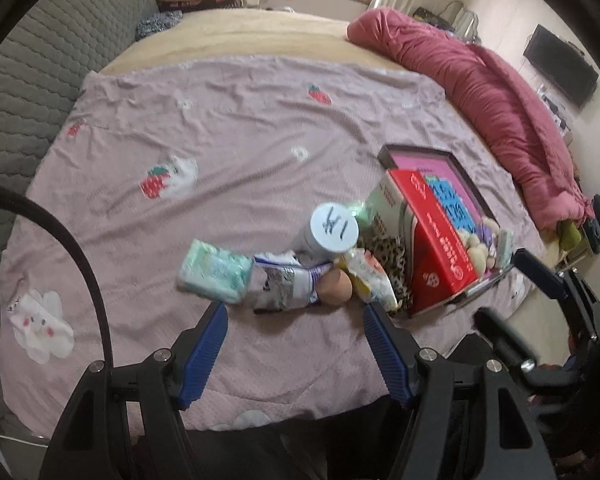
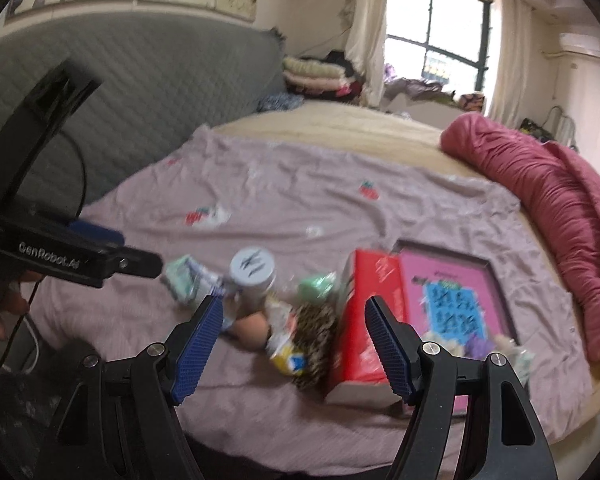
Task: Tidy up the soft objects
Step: 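Move both tools back toward the pile of snack bags and jar, then grasp the white-purple snack bag with the left gripper while the right grasps the yellow snack bag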
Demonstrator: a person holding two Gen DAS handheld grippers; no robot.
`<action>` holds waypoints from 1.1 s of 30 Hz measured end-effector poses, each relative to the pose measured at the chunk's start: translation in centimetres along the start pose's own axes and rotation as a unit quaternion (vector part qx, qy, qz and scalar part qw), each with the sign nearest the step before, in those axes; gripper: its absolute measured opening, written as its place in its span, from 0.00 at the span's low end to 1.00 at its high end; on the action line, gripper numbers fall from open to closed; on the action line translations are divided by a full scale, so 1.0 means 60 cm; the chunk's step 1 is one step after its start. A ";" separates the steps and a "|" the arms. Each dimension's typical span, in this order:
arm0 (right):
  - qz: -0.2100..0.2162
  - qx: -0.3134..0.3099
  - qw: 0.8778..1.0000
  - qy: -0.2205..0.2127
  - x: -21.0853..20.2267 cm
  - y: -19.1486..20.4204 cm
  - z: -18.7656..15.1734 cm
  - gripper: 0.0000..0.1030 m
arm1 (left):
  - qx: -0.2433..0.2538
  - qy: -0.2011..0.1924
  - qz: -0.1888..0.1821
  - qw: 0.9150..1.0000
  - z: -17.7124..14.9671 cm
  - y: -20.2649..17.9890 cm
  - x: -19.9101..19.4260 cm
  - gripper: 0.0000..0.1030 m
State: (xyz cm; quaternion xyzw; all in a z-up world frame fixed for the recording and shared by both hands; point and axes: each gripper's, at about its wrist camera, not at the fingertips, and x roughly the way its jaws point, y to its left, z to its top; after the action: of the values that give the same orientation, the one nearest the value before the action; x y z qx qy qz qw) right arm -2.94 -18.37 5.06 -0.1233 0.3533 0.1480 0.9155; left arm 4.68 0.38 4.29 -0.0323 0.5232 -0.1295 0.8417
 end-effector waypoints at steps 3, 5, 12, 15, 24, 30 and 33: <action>0.009 -0.006 1.000 0.012 0.017 0.010 -0.015 0.72 | 0.003 0.012 0.002 1.000 -0.009 -0.006 0.019 0.68; 0.013 -0.011 1.000 0.019 0.027 0.009 -0.022 0.72 | 0.006 0.017 0.002 1.000 -0.012 -0.007 0.032 0.68; 0.017 -0.009 0.999 0.041 0.061 0.004 -0.040 0.72 | -0.018 0.038 0.002 0.999 -0.014 0.004 0.080 0.68; 0.016 -0.008 0.999 0.044 0.067 -0.001 -0.043 0.72 | -0.029 0.045 0.006 0.999 -0.014 0.010 0.101 0.68; 0.003 -0.046 0.997 0.059 0.097 0.018 -0.054 0.73 | -0.051 0.052 0.012 0.997 0.002 0.021 0.148 0.68; -0.029 -0.102 0.992 0.071 0.139 0.044 -0.061 0.73 | -0.050 0.064 -0.001 0.997 0.006 0.020 0.173 0.68; -0.044 -0.125 0.988 0.077 0.162 0.050 -0.065 0.73 | -0.049 0.066 -0.006 0.997 0.007 0.018 0.180 0.68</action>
State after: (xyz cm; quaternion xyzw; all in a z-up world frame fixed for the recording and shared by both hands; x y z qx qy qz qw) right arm 0.46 -15.06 -4.74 -0.2628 0.3961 0.1408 0.8685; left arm 9.77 -1.36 -5.17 -0.0674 0.5831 -0.1105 0.8020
